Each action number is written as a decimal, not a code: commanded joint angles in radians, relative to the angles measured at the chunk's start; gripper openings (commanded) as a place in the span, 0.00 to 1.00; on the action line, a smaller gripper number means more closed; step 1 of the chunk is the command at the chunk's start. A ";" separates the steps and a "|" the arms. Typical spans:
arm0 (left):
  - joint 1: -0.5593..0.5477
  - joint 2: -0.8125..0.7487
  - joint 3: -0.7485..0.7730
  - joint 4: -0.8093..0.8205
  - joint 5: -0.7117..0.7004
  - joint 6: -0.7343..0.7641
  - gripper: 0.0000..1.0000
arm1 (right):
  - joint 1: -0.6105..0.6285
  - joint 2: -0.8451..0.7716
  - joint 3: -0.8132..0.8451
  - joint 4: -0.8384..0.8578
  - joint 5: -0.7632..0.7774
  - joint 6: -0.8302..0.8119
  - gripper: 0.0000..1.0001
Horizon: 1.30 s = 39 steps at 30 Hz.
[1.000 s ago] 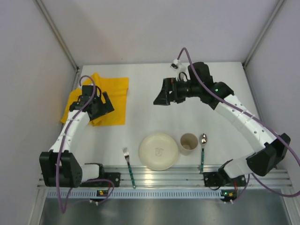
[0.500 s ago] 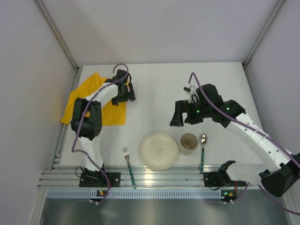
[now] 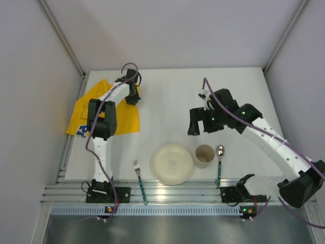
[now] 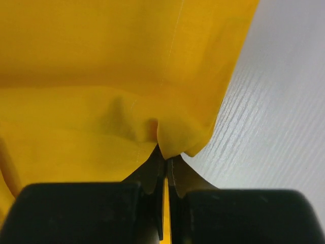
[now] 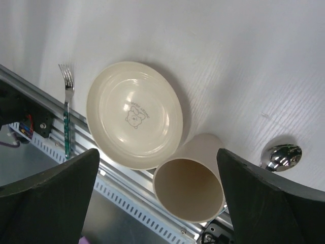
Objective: Set the dinner table for one person
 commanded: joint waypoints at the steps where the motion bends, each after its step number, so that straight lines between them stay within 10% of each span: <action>1: 0.014 0.052 0.012 -0.043 0.037 -0.001 0.00 | -0.003 0.027 0.058 -0.021 0.032 -0.037 1.00; 16: -0.326 0.193 0.558 -0.053 0.408 -0.340 0.00 | -0.026 -0.045 -0.008 -0.041 0.121 -0.031 1.00; 18: -0.372 0.185 0.577 0.001 0.459 -0.392 0.13 | -0.028 -0.067 -0.029 -0.041 0.129 -0.026 1.00; 22: -0.429 0.164 0.549 0.251 0.750 -0.461 0.98 | -0.031 -0.094 -0.074 -0.026 0.133 -0.012 1.00; 28: -0.424 -0.046 0.399 0.265 0.643 -0.381 0.99 | -0.032 -0.067 -0.086 0.003 0.124 0.003 1.00; 39: -0.102 -0.238 0.097 -0.098 0.249 -0.021 0.99 | -0.032 -0.051 -0.112 0.043 0.106 0.032 1.00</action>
